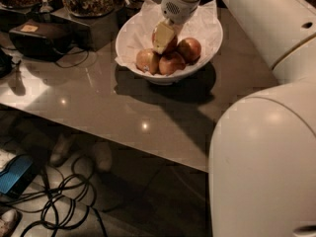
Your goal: Pick apple from white bowl
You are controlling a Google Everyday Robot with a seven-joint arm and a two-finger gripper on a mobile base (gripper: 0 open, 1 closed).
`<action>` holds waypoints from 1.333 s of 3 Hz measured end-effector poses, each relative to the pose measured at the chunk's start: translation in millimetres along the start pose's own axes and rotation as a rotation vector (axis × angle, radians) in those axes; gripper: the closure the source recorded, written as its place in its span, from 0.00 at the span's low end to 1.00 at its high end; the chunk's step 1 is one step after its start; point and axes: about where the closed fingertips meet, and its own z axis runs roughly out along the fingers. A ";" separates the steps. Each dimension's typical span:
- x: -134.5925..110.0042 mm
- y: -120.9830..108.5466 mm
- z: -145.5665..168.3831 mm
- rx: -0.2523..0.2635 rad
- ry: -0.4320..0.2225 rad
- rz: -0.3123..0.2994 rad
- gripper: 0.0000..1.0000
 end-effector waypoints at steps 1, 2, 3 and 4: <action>-1.0 18.7 -31.9 -0.026 -0.047 -0.045 1.00; -7.2 44.6 -70.7 -0.087 -0.128 -0.124 1.00; -18.3 70.4 -108.3 -0.128 -0.201 -0.200 1.00; -26.5 95.5 -145.4 -0.148 -0.271 -0.273 1.00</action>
Offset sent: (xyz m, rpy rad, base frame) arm -0.1016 0.0169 0.1134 0.2056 -0.0257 0.3064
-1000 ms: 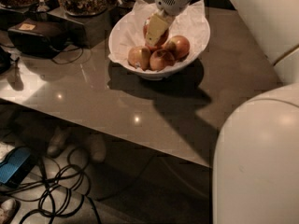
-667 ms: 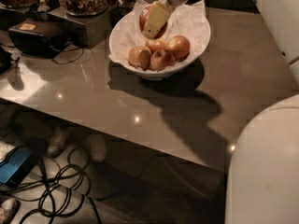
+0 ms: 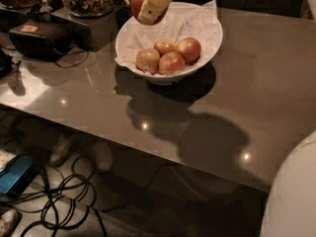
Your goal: Pick apple from white bowl
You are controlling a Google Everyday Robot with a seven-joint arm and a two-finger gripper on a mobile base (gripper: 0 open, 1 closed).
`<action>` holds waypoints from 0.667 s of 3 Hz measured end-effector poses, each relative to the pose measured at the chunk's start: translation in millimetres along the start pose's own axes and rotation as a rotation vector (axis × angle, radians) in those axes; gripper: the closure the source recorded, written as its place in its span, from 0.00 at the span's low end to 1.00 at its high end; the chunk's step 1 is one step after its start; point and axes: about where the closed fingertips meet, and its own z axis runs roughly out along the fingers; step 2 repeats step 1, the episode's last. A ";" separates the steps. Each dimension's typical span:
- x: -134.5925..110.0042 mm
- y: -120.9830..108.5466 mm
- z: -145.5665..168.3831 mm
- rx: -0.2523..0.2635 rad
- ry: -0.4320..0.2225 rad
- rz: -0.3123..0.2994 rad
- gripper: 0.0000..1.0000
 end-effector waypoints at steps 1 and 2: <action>-4.4 -3.6 2.9 0.010 -0.014 0.000 1.00; -4.4 -3.6 2.9 0.010 -0.014 0.000 1.00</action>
Offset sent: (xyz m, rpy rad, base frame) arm 0.0000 0.0000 0.0000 0.0000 0.0000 0.0000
